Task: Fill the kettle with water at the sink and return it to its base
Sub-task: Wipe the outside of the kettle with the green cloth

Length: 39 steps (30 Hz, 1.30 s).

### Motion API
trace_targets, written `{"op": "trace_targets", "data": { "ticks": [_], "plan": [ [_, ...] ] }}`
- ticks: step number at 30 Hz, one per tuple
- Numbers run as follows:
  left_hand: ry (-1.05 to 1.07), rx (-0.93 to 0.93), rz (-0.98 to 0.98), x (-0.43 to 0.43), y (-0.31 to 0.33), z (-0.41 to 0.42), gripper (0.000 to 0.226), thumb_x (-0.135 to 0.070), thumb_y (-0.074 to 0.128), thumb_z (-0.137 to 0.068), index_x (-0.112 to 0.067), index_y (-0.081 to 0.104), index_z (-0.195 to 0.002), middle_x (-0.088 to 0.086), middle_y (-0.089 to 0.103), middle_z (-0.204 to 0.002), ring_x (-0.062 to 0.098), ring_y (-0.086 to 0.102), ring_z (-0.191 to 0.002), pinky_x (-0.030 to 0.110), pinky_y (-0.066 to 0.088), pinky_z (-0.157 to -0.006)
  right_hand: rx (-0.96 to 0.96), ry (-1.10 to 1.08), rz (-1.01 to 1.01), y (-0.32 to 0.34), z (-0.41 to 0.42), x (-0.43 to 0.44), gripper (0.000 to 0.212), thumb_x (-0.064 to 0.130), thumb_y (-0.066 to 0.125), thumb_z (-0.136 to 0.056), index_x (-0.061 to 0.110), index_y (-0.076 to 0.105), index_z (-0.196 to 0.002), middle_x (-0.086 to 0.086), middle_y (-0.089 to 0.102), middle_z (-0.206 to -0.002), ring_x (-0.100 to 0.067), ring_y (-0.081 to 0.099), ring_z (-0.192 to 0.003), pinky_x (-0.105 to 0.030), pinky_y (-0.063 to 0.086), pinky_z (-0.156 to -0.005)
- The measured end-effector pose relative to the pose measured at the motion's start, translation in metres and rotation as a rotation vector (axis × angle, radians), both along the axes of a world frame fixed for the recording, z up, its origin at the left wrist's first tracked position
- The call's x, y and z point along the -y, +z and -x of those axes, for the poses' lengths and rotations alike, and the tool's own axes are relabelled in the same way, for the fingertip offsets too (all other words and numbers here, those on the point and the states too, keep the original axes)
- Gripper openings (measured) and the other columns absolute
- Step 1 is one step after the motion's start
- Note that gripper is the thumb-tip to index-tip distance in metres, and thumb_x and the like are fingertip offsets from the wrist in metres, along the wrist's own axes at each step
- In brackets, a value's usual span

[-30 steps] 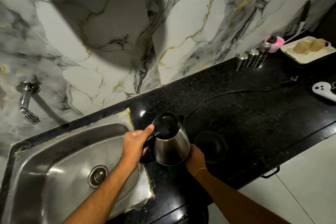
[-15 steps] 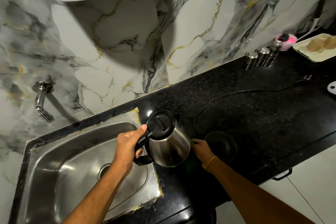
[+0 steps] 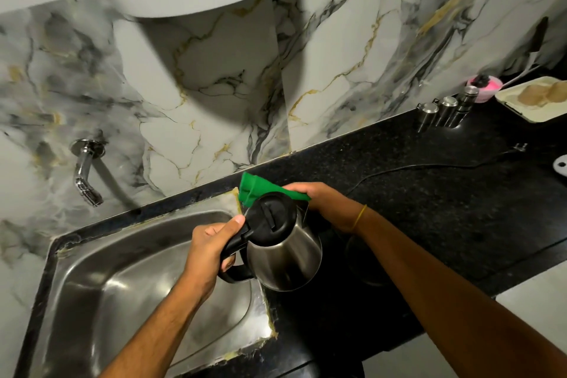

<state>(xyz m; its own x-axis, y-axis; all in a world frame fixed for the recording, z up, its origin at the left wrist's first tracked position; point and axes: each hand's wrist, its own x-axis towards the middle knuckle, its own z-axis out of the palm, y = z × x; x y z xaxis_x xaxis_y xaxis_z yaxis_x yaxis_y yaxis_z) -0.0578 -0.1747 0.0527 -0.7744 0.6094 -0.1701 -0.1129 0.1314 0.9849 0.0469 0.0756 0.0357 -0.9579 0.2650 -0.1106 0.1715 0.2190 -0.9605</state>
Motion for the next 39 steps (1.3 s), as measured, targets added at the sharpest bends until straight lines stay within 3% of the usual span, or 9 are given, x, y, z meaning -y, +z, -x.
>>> {"op": "trace_targets", "data": {
  "ticks": [6, 9, 13, 22, 25, 27, 32, 36, 39],
  "plan": [
    [0.007, -0.079, 0.031, 0.008, 0.001, -0.007, 0.083, -0.067, 0.081, -0.073, 0.001, 0.039, -0.049, 0.006, 0.034, -0.043, 0.016, 0.03, -0.037, 0.02, 0.025, -0.042, 0.089, 0.248, 0.281, 0.025, 0.026, 0.007, 0.05, -0.015, 0.061, -0.089, -0.004, 0.061, -0.138, -0.021, 0.066, -0.138, -0.024, 0.066, -0.121, -0.034, 0.051, -0.11],
    [0.019, -0.094, 0.053, 0.009, -0.003, -0.012, 0.063, -0.056, 0.076, -0.082, -0.018, 0.045, -0.041, 0.001, 0.037, -0.036, 0.015, 0.03, -0.032, 0.019, 0.026, -0.041, 0.152, 0.396, 0.348, 0.031, 0.036, 0.011, 0.051, -0.02, 0.055, -0.087, -0.001, 0.062, -0.133, -0.01, 0.073, -0.123, -0.017, 0.069, -0.111, -0.031, 0.053, -0.105],
    [0.073, -0.07, 0.074, 0.011, -0.008, -0.016, 0.055, -0.052, 0.072, -0.08, -0.021, 0.048, -0.041, -0.001, 0.038, -0.036, 0.014, 0.031, -0.032, 0.02, 0.027, -0.041, 0.219, 0.495, 0.413, 0.032, 0.04, 0.015, 0.053, -0.025, 0.049, -0.084, 0.001, 0.064, -0.128, -0.002, 0.078, -0.113, -0.014, 0.074, -0.103, -0.026, 0.058, -0.096],
    [0.249, 0.055, 0.056, 0.012, -0.011, -0.011, 0.038, -0.048, 0.072, -0.07, -0.018, 0.064, -0.05, 0.0, 0.04, -0.038, 0.018, 0.033, -0.027, 0.019, 0.029, -0.038, 0.158, 0.12, 0.494, 0.001, -0.001, 0.007, 0.064, -0.023, 0.044, -0.084, -0.001, 0.057, -0.143, -0.026, 0.057, -0.147, -0.03, 0.059, -0.128, -0.052, 0.036, -0.122],
    [0.319, 0.102, 0.029, 0.011, -0.008, -0.006, 0.03, -0.045, 0.072, -0.068, -0.019, 0.069, -0.055, 0.001, 0.039, -0.041, 0.018, 0.033, -0.027, 0.02, 0.029, -0.037, 0.013, -0.064, 0.228, -0.006, -0.025, 0.024, 0.059, -0.022, 0.05, -0.086, -0.006, 0.055, -0.142, -0.025, 0.058, -0.148, -0.019, 0.058, -0.128, -0.035, 0.038, -0.122],
    [0.349, 0.109, 0.025, 0.008, -0.005, -0.004, 0.028, -0.044, 0.072, -0.068, -0.019, 0.069, -0.056, 0.003, 0.038, -0.042, 0.019, 0.033, -0.027, 0.02, 0.029, -0.037, -0.103, -0.2, 0.246, -0.011, -0.036, 0.046, 0.058, -0.023, 0.049, -0.088, -0.008, 0.052, -0.144, -0.024, 0.056, -0.148, -0.009, 0.056, -0.129, -0.021, 0.039, -0.117],
    [0.365, 0.097, 0.041, -0.002, 0.005, 0.001, 0.028, -0.043, 0.072, -0.067, -0.018, 0.066, -0.054, 0.005, 0.04, -0.042, 0.021, 0.036, -0.029, 0.024, 0.03, -0.037, -0.188, -0.637, 0.361, -0.02, -0.054, 0.114, 0.067, -0.023, 0.047, -0.094, 0.013, 0.048, -0.151, -0.004, 0.05, -0.156, -0.015, 0.046, -0.146, -0.041, 0.028, -0.128],
    [0.369, 0.108, 0.022, -0.011, 0.01, -0.001, 0.039, -0.044, 0.072, -0.065, -0.006, 0.062, -0.068, 0.005, 0.039, -0.042, 0.02, 0.035, -0.028, 0.023, 0.03, -0.037, -0.247, -0.71, 0.004, -0.023, -0.064, 0.15, 0.075, -0.008, 0.049, -0.101, 0.037, 0.028, -0.157, 0.015, 0.031, -0.167, -0.002, 0.025, -0.157, -0.019, 0.021, -0.126],
    [0.34, 0.133, -0.015, -0.016, 0.014, -0.005, 0.042, -0.044, 0.072, -0.065, -0.005, 0.062, -0.073, 0.004, 0.04, -0.043, 0.019, 0.034, -0.027, 0.021, 0.03, -0.036, -0.281, -0.7, -0.197, -0.028, -0.069, 0.164, 0.069, 0.002, 0.045, -0.106, 0.032, 0.019, -0.162, 0.016, 0.02, -0.172, -0.006, 0.015, -0.16, -0.014, 0.017, -0.124]
  ]
}}
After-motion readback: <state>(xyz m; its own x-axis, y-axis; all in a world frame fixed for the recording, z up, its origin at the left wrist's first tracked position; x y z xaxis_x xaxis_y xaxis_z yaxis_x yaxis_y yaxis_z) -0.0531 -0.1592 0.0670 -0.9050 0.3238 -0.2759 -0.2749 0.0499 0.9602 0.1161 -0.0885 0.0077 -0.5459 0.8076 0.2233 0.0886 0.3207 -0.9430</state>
